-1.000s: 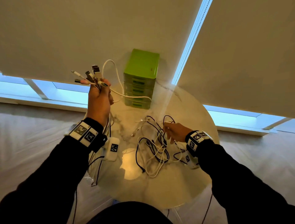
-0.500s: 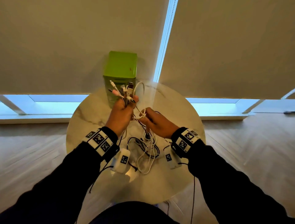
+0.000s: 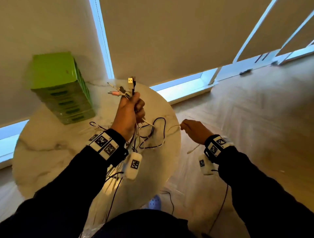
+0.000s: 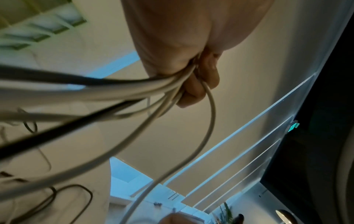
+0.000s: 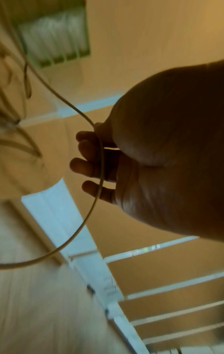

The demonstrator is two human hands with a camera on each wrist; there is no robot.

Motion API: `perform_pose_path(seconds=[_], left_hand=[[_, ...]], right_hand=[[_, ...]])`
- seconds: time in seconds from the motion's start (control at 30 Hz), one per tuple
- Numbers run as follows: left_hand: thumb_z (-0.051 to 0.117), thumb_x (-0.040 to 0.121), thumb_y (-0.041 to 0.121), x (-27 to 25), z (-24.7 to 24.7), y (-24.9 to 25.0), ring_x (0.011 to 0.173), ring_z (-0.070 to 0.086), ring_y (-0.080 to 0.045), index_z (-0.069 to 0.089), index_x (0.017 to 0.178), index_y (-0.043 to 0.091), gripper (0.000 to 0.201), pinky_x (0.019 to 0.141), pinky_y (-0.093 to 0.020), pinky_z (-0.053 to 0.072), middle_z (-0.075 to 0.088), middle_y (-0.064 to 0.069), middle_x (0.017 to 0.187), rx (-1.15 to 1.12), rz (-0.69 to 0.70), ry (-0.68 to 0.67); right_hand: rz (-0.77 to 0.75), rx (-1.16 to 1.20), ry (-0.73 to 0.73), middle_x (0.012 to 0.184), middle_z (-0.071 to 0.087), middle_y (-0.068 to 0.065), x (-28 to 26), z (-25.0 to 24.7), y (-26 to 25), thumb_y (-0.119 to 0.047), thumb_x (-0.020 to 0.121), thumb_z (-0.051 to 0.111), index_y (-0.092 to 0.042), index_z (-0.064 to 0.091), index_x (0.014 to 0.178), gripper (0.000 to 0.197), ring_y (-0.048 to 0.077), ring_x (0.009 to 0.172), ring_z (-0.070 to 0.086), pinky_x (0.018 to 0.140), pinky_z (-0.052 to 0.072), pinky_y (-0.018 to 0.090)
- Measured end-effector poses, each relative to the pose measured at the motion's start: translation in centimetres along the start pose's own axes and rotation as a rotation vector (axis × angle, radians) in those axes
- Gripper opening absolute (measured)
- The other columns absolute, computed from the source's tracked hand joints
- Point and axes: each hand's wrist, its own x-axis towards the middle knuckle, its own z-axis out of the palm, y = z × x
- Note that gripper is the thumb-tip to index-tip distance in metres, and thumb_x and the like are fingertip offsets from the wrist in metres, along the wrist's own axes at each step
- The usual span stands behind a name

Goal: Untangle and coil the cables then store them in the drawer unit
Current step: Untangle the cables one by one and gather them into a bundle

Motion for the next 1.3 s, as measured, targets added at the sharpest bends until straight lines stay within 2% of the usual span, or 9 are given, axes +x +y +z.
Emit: perform_pose_path(seconds=[0.17, 0.3, 0.43, 0.77, 0.9, 0.97, 1.1, 1.2, 1.3], left_hand=[[0.045, 0.106, 0.028, 0.2, 1.8, -3.0, 0.053, 0.038, -0.009, 0.047, 0.09, 0.022, 0.017, 0.052, -0.025, 0.026, 0.051, 0.008, 0.074, 0.007, -0.102, -0.06], [0.046, 0.106, 0.029, 0.4, 2.7, -5.9, 0.056, 0.042, -0.009, 0.049, 0.086, 0.02, 0.023, 0.051, -0.027, 0.029, 0.05, 0.007, 0.073, 0.059, -0.161, -0.051], [0.046, 0.106, 0.031, 1.2, 3.4, -7.7, 0.055, 0.042, -0.008, 0.048, 0.085, 0.021, 0.024, 0.051, -0.027, 0.03, 0.047, 0.009, 0.068, 0.204, -0.152, -0.039], [0.042, 0.107, 0.041, 3.5, 0.3, -6.2, 0.061, 0.034, -0.008, 0.047, 0.093, 0.026, 0.021, 0.05, -0.024, 0.031, 0.038, 0.008, 0.074, 0.312, -0.111, 0.115], [0.042, 0.107, 0.038, 3.7, -0.9, -4.2, 0.053, 0.024, -0.008, 0.039, 0.078, 0.023, 0.033, 0.048, -0.022, 0.019, 0.029, 0.007, 0.063, 0.052, -0.171, 0.02], [0.041, 0.107, 0.037, 3.4, -1.1, -3.5, 0.054, 0.024, -0.009, 0.04, 0.077, 0.022, 0.034, 0.049, -0.022, 0.017, 0.028, 0.006, 0.06, 0.014, -0.187, -0.061], [0.036, 0.108, 0.036, 2.4, -1.3, -2.9, 0.052, 0.03, -0.012, 0.041, 0.08, 0.018, 0.034, 0.051, -0.025, 0.027, 0.032, 0.003, 0.058, 0.043, -0.197, -0.225], [0.039, 0.107, 0.04, 1.8, -2.3, -2.1, 0.057, 0.043, -0.017, 0.043, 0.085, 0.018, 0.032, 0.063, -0.035, 0.041, 0.044, 0.0, 0.062, 0.175, -0.184, -0.309], [0.04, 0.106, 0.042, 1.3, -3.7, 0.0, 0.061, 0.055, -0.022, 0.043, 0.087, 0.017, 0.031, 0.08, -0.049, 0.048, 0.054, -0.003, 0.068, 0.24, -0.206, -0.332]], right_hand=[[0.34, -0.119, -0.18, 0.129, 0.062, 0.005, -4.9, 4.9, 6.8, -0.021, 0.102, 0.043, -0.023, 0.059, 0.121, 0.025, 0.03, 0.115, 0.06, 0.099, 0.047, 0.046], [0.161, 0.335, -0.093, 0.147, 0.048, 0.006, -6.5, 5.8, 1.9, -0.015, 0.102, 0.042, -0.021, 0.045, 0.144, 0.042, 0.023, 0.135, 0.047, 0.113, 0.037, 0.041], [0.007, 0.64, -0.111, 0.115, 0.066, -0.008, -6.5, 3.9, -5.4, -0.032, 0.107, 0.039, -0.025, 0.052, 0.132, 0.028, -0.001, 0.106, 0.06, 0.09, 0.044, 0.009], [0.096, 0.458, 0.29, 0.075, 0.059, 0.003, -4.2, 1.5, -2.6, -0.033, 0.108, 0.035, -0.013, 0.051, 0.093, 0.03, 0.014, 0.063, 0.052, 0.06, 0.04, 0.026], [0.402, 0.053, -0.341, 0.108, 0.069, 0.002, -3.3, 2.9, 2.1, -0.031, 0.099, 0.054, -0.018, 0.059, 0.107, 0.016, 0.023, 0.098, 0.062, 0.081, 0.047, 0.031], [0.404, 0.005, -0.608, 0.14, 0.055, 0.004, -3.0, 3.2, 1.8, -0.038, 0.087, 0.074, -0.022, 0.048, 0.137, 0.058, 0.022, 0.123, 0.053, 0.102, 0.043, 0.033], [0.029, 0.342, -0.483, 0.164, 0.023, -0.004, -1.0, 2.0, -4.5, -0.048, 0.067, 0.089, -0.031, 0.02, 0.157, 0.114, 0.015, 0.147, 0.024, 0.116, 0.024, 0.031], [-0.14, 0.465, -0.525, 0.161, 0.031, -0.007, 0.9, 2.0, -10.6, -0.047, 0.067, 0.089, -0.029, 0.03, 0.155, 0.107, 0.01, 0.146, 0.029, 0.119, 0.023, 0.031], [-0.225, 0.697, -0.76, 0.144, 0.056, 0.001, 1.5, 3.1, -14.6, -0.02, 0.085, 0.079, -0.016, 0.058, 0.132, 0.051, 0.01, 0.133, 0.05, 0.109, 0.04, 0.023]])
